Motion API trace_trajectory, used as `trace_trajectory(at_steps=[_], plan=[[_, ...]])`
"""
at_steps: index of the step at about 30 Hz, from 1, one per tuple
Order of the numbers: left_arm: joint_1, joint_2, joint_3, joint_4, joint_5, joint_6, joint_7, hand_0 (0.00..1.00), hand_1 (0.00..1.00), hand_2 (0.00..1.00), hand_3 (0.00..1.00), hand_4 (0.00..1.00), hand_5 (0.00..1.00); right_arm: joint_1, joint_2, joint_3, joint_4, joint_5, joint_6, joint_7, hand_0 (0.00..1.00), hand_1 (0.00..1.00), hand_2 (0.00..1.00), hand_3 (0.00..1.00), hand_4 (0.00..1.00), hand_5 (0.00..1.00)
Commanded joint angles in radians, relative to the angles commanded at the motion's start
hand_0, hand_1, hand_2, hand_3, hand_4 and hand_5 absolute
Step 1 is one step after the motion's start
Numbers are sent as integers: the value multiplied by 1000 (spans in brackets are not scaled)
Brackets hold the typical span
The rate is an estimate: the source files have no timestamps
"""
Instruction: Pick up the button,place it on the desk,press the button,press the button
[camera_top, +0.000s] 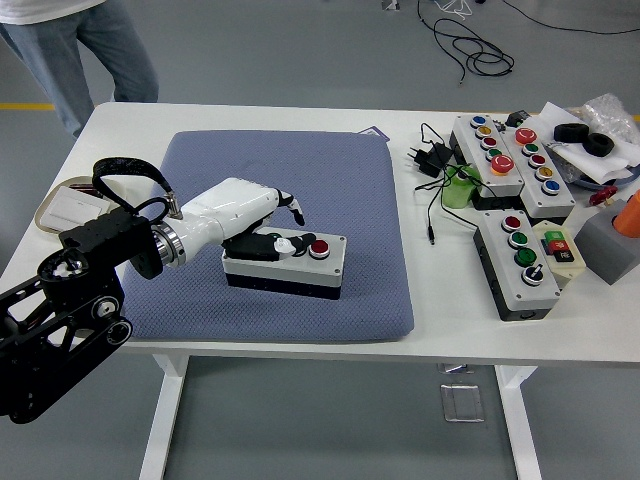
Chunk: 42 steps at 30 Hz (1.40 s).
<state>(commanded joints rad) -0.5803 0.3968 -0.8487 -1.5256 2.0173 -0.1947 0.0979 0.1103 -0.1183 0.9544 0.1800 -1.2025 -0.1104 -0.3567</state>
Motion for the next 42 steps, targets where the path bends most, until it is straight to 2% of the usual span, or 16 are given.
trace_trajectory(at_steps=[8, 22, 29, 37, 41, 42], plan=[[-12, -5, 47, 36, 1, 11, 4, 25, 2, 19, 684, 670, 998, -1, 0, 1, 0, -2, 0, 0, 632, 549, 622, 569, 313, 244], [-27, -29, 76, 111, 19, 35, -2, 27, 2, 22, 685, 670, 998, -3, -1, 6, 0, -16, 3, -3, 632, 549, 622, 568, 312, 246], [-23, -29, 95, 143, 26, 11, 7, 28, 2, 22, 685, 671, 998, -1, 0, 5, 0, -14, 3, -3, 632, 549, 622, 568, 311, 248], [-27, -27, 75, 132, 33, 18, 5, 29, 2, 24, 685, 670, 998, 1, 0, 5, 0, -15, 4, -3, 631, 549, 622, 568, 311, 248], [-23, -26, 45, 109, 28, 44, 1, 30, 2, 25, 686, 668, 998, 1, 0, 2, 0, -9, 3, -3, 631, 549, 623, 568, 310, 250], [-19, -31, 32, 92, 19, 69, -2, 30, 2, 25, 686, 668, 998, 1, 0, 1, 0, -7, 2, -2, 631, 549, 623, 568, 310, 250]])
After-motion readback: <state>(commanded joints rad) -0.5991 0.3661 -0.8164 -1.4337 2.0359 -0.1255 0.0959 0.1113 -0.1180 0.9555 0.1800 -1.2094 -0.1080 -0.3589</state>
